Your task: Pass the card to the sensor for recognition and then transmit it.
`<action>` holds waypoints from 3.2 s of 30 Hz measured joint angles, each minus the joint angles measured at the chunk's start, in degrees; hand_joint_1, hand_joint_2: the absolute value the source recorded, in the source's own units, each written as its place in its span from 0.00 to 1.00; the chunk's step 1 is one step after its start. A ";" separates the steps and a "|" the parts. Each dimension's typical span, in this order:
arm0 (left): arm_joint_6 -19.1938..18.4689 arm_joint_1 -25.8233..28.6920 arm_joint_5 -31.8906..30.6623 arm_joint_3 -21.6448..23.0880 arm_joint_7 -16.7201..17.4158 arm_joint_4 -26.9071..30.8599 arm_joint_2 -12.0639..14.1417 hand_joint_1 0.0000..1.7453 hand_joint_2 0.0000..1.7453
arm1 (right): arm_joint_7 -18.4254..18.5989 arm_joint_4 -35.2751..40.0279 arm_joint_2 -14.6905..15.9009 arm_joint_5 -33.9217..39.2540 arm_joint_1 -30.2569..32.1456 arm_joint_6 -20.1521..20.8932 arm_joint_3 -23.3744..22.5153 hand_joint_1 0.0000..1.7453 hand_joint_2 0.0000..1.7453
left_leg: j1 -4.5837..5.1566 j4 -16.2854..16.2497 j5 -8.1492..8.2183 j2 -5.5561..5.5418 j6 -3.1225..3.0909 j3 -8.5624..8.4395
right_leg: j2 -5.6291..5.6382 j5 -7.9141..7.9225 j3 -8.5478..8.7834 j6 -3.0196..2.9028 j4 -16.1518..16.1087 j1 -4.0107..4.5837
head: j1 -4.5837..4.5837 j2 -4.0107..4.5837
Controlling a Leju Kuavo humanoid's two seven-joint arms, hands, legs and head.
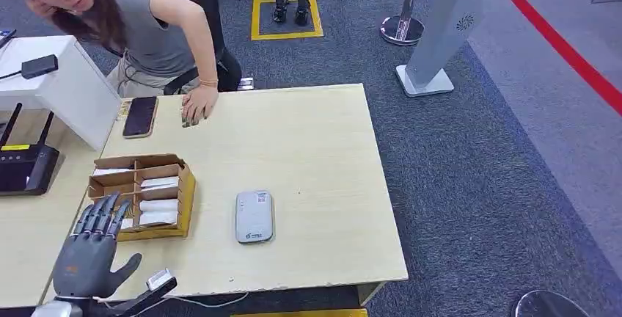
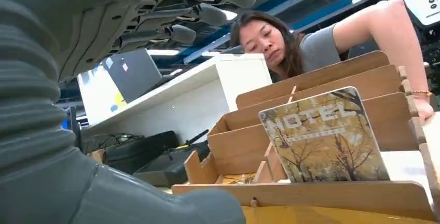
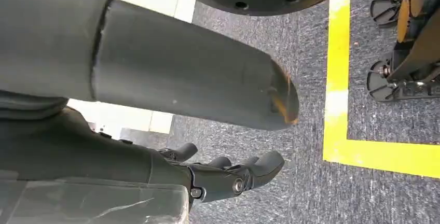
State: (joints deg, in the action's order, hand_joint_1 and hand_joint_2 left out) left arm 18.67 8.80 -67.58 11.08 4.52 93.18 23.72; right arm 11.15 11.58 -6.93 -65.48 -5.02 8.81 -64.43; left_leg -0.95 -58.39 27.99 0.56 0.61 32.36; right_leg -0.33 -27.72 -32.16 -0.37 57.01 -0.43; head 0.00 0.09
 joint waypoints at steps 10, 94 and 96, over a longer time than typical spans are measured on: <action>-0.90 -1.08 -0.48 0.22 0.24 -1.18 -1.12 0.00 1.00 | -0.02 0.00 0.09 -0.70 0.01 0.11 0.02 0.00 0.00 | 0.00 0.00 0.00 0.00 0.00 -0.01 | 0.00 0.00 0.00 0.00 0.00 0.00 | 0.00 0.00; 1.13 -8.94 -7.15 2.91 0.90 -12.46 -5.66 0.00 1.00 | -1.01 -0.02 0.28 -2.05 -0.01 1.73 1.07 0.00 0.00 | 0.00 0.00 -0.03 0.00 0.03 -0.01 | 0.01 0.01 -0.01 0.00 0.01 0.00 | 0.00 0.00; 1.13 -8.96 -7.10 3.10 0.87 -12.46 -5.71 1.00 1.00 | -1.01 0.00 0.28 -2.08 -0.02 1.73 1.16 0.00 0.00 | 0.00 0.00 -0.03 0.00 0.03 -0.01 | 0.01 0.01 -0.01 0.00 0.01 0.00 | 0.00 0.00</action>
State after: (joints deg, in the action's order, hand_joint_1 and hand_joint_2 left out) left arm 19.80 -0.16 -74.69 14.19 5.40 80.72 18.01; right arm 10.14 11.58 -6.64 -67.56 -5.04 10.54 -63.28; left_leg -0.95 -58.39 27.96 0.57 0.64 32.35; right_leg -0.32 -27.71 -32.17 -0.37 57.02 -0.42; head 0.00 0.09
